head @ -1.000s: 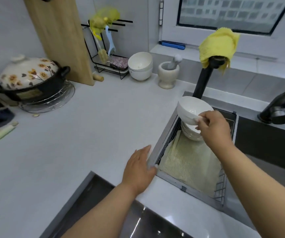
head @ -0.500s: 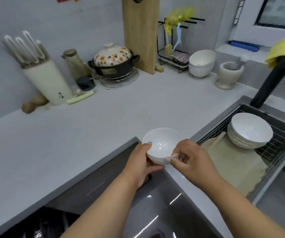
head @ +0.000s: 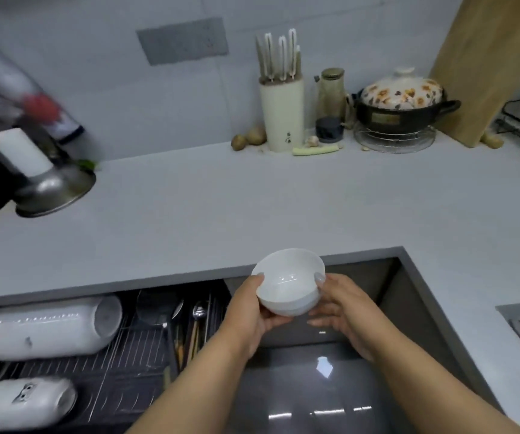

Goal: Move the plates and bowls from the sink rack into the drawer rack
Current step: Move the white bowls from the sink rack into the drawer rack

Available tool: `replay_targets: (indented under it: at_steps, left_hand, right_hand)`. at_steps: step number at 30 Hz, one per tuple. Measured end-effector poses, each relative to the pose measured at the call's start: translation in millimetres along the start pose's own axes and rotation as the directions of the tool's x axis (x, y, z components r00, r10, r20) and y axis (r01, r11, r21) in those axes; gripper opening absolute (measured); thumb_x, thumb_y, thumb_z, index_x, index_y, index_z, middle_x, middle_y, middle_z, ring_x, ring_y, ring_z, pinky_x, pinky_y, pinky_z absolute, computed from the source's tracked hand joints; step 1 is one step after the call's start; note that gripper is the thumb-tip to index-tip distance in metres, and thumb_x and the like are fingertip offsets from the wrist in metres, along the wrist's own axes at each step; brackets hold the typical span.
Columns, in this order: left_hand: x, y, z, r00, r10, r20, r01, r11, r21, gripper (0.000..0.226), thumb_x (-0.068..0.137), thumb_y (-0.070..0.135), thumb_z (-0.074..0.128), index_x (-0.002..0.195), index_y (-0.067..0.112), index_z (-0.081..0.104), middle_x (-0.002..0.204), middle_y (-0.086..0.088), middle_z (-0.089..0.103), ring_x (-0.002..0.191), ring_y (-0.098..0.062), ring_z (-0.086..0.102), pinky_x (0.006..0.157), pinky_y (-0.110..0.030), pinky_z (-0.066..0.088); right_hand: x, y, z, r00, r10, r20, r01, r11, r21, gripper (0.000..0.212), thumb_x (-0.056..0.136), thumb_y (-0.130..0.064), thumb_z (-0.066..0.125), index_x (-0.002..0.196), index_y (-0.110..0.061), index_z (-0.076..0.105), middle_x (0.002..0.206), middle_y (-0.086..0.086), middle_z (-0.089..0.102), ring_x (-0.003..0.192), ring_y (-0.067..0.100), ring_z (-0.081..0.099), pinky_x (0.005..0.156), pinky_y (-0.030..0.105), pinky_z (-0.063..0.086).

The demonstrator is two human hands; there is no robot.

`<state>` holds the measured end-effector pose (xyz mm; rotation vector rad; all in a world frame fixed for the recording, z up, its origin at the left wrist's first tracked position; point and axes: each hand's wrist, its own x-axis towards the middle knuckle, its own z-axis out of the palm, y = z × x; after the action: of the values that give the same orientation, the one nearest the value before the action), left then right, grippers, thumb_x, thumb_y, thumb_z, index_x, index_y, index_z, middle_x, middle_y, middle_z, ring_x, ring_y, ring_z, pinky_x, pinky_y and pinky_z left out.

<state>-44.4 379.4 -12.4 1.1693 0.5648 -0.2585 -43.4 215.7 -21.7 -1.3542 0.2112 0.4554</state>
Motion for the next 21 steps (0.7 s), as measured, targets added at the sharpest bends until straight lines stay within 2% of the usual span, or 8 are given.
replay_targets:
  at_steps: [3, 7, 11, 13, 15, 17, 19, 21]
  left_hand:
    - [-8.0, 4.2, -46.4, 0.999, 0.023, -0.047, -0.024, 1.000, -0.016, 0.023, 0.099, 0.031, 0.039, 0.104, 0.017, 0.057, 0.104, -0.013, 0.066, 0.092, -0.029, 0.066, 0.068, -0.040, 0.056]
    - [-22.7, 12.5, -115.6, 0.995, 0.019, -0.102, -0.020, 1.000, -0.013, 0.027, 0.100, 0.036, 0.039, 0.109, 0.017, 0.056, 0.110, -0.014, 0.065, 0.097, -0.032, 0.065, 0.080, -0.046, 0.056]
    - [-33.1, 18.4, -199.9, 0.972, 0.064, -0.224, -0.047, 0.996, 0.081, 0.040, 0.100, 0.043, 0.039, 0.117, 0.013, 0.059, 0.114, -0.011, 0.065, 0.103, -0.028, 0.064, 0.078, -0.038, 0.057]
    - [-37.6, 21.5, -249.3, 0.933, 0.140, -0.332, -0.076, 0.977, 0.198, 0.036, 0.100, 0.042, 0.040, 0.111, 0.012, 0.058, 0.120, -0.005, 0.061, 0.109, -0.022, 0.057, 0.086, -0.036, 0.051]
    - [-43.1, 24.3, -305.0, 0.862, 0.250, -0.441, -0.075, 0.924, 0.376, 0.025, 0.100, 0.040, 0.040, 0.104, 0.019, 0.053, 0.120, -0.001, 0.056, 0.109, -0.020, 0.050, 0.093, -0.035, 0.041]
    - [-46.4, 22.9, -360.9, 0.802, 0.324, -0.502, -0.022, 0.856, 0.516, 0.039, 0.098, 0.043, 0.040, 0.122, 0.016, 0.054, 0.133, -0.004, 0.053, 0.120, -0.022, 0.047, 0.102, -0.039, 0.036]
    - [-53.8, 22.2, -409.0, 0.735, 0.330, -0.592, 0.063, 0.837, 0.544, 0.060, 0.096, 0.047, 0.041, 0.145, 0.013, 0.036, 0.150, -0.008, 0.038, 0.138, -0.026, 0.032, 0.114, -0.046, 0.026]
    - [-61.6, 23.1, -448.0, 0.677, 0.316, -0.665, 0.130, 0.838, 0.530, 0.070, 0.096, 0.048, 0.043, 0.152, 0.012, 0.021, 0.159, -0.008, 0.019, 0.146, -0.026, 0.014, 0.119, -0.045, 0.014]
  right_hand:
    - [8.2, 12.3, 46.1, 0.998, 0.026, 0.064, -0.030, 0.998, 0.064, 0.035, 0.085, -0.034, 0.061, 0.110, -0.011, 0.055, 0.098, 0.016, 0.067, 0.082, 0.027, 0.067, 0.073, 0.039, 0.054]
    - [12.3, 32.7, 113.7, 0.992, 0.057, 0.112, -0.066, 0.995, 0.077, 0.017, 0.092, -0.020, 0.055, 0.105, -0.009, 0.055, 0.085, 0.012, 0.066, 0.077, 0.028, 0.066, 0.075, 0.042, 0.055]
    - [14.7, 56.3, 183.2, 0.984, 0.111, 0.141, -0.114, 0.993, 0.013, 0.023, 0.092, -0.019, 0.052, 0.112, -0.007, 0.053, 0.097, 0.017, 0.061, 0.091, 0.035, 0.065, 0.078, 0.044, 0.056]
    - [16.3, 68.2, 217.9, 0.980, 0.134, 0.150, -0.131, 0.991, -0.026, 0.025, 0.093, -0.020, 0.052, 0.115, -0.008, 0.051, 0.103, 0.019, 0.060, 0.094, 0.036, 0.065, 0.077, 0.043, 0.056]
    - [17.8, 80.6, 252.9, 0.976, 0.152, 0.157, -0.146, 0.988, -0.052, 0.023, 0.093, -0.019, 0.051, 0.115, -0.009, 0.051, 0.103, 0.018, 0.059, 0.088, 0.032, 0.065, 0.072, 0.038, 0.056]
    - [20.0, 93.9, 285.6, 0.973, 0.168, 0.158, -0.156, 0.984, -0.085, 0.022, 0.094, -0.019, 0.051, 0.114, -0.010, 0.051, 0.098, 0.016, 0.059, 0.081, 0.029, 0.065, 0.070, 0.037, 0.055]
    - [22.9, 108.2, 316.1, 0.971, 0.188, 0.150, -0.171, 0.977, -0.124, 0.024, 0.093, -0.020, 0.051, 0.114, -0.009, 0.052, 0.095, 0.016, 0.060, 0.076, 0.028, 0.065, 0.066, 0.035, 0.055]
    - [27.2, 122.1, 342.4, 0.968, 0.209, 0.140, -0.184, 0.969, -0.167, 0.024, 0.092, -0.021, 0.052, 0.113, -0.009, 0.053, 0.096, 0.018, 0.061, 0.075, 0.028, 0.065, 0.061, 0.032, 0.054]
